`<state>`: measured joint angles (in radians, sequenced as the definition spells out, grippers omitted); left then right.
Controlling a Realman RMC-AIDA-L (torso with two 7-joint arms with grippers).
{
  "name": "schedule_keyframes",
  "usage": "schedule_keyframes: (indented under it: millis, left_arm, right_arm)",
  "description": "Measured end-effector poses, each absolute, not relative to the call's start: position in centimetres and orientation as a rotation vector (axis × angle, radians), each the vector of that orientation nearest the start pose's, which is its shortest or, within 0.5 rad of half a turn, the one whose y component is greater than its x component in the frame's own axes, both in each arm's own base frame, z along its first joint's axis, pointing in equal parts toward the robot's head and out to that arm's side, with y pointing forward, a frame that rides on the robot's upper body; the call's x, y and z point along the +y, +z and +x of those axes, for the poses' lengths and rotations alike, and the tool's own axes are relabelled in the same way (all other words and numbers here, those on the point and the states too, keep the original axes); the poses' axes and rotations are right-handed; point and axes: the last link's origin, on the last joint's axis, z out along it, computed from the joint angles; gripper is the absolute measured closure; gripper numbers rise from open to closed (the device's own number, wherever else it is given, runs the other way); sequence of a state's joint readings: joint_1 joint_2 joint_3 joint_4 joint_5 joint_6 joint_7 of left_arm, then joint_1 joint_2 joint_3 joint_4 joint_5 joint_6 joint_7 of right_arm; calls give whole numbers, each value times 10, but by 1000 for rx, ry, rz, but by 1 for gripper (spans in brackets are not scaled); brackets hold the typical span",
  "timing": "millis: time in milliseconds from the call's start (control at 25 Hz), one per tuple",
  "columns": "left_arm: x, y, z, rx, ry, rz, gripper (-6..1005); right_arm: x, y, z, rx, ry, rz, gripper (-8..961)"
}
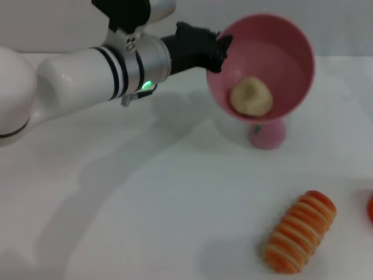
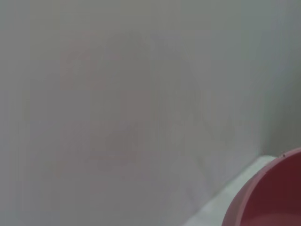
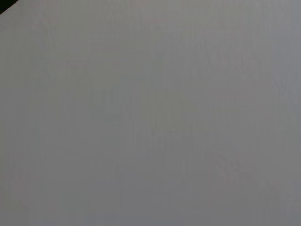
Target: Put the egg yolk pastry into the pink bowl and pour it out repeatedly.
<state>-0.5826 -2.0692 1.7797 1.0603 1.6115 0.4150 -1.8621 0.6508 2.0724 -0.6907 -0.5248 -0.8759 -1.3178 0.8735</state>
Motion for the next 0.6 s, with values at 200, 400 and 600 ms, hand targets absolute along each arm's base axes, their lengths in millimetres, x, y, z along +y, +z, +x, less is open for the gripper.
schedule_keyframes:
  millis: [200,400,600]
  left_arm:
    - [409,-71,-103,-367,-523,-2317,894]
    - [407,-74,-96,-272,-501,-2278,894]
    - [401,-82,-88,-122,-452,-2196,893]
  right_arm:
    - [419,115,201,206,1332,-1629,473]
    - [420,122,200,185,1317,-1620,473]
    - [422,124,198,185,1315,-1618,473]
